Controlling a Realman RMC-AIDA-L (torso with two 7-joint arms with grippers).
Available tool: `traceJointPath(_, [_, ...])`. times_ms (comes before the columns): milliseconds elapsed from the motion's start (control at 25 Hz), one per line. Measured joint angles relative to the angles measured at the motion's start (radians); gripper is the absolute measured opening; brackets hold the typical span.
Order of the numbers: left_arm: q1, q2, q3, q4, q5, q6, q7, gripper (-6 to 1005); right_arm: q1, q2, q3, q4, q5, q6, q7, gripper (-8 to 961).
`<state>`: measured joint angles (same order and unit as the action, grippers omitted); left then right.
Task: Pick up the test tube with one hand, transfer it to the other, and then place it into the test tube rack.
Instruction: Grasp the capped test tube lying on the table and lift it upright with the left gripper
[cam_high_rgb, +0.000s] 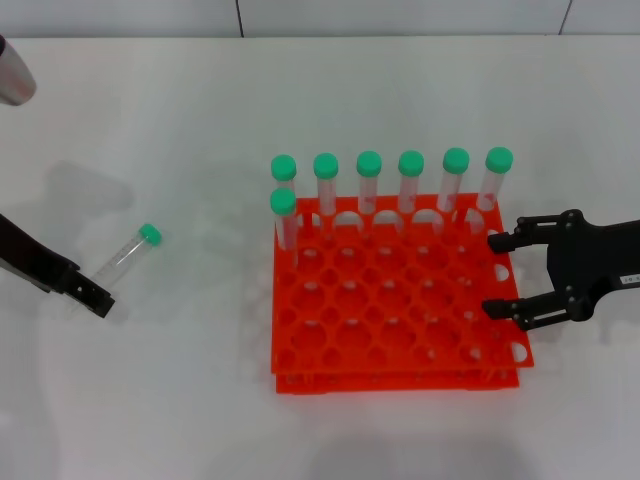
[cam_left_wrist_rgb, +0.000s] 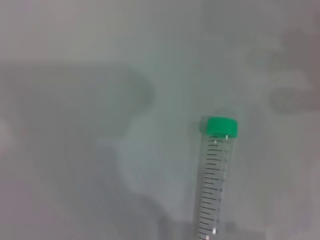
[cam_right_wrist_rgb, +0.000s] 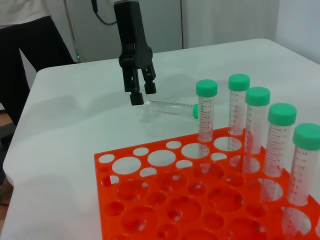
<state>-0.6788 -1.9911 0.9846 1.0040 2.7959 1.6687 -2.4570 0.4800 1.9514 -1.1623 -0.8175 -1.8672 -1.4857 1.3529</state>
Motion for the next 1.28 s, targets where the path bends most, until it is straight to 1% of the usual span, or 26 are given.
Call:
traceJointPath(160, [-0.001, -0.004, 0.002, -0.007, 0.010, -0.021, 0.000, 788, -0.007, 0.005, -0.002, 0.001, 0.001, 0.004, -0.003, 814])
traceJointPath(320, [-0.004, -0.007, 0.022, -0.017, 0.011, -0.033, 0.000, 783, -0.010, 0.009, 0.000, 0.001, 0.002, 0.006, -0.009, 814])
traceJointPath(560, [-0.021, -0.009, 0.030, -0.063, 0.011, -0.056, -0.003, 774, -0.011, 0.009, 0.001, 0.002, 0.002, 0.006, -0.009, 814])
traceJointPath(840, [-0.027, -0.009, 0.033, -0.065, 0.011, -0.060, -0.002, 707, -0.012, 0.009, 0.004, 0.001, 0.002, 0.005, -0.009, 813])
traceJointPath(1280, [-0.027, -0.009, 0.036, -0.065, 0.014, -0.069, -0.002, 695, -0.012, 0.008, 0.006, -0.012, 0.010, -0.018, -0.007, 813])
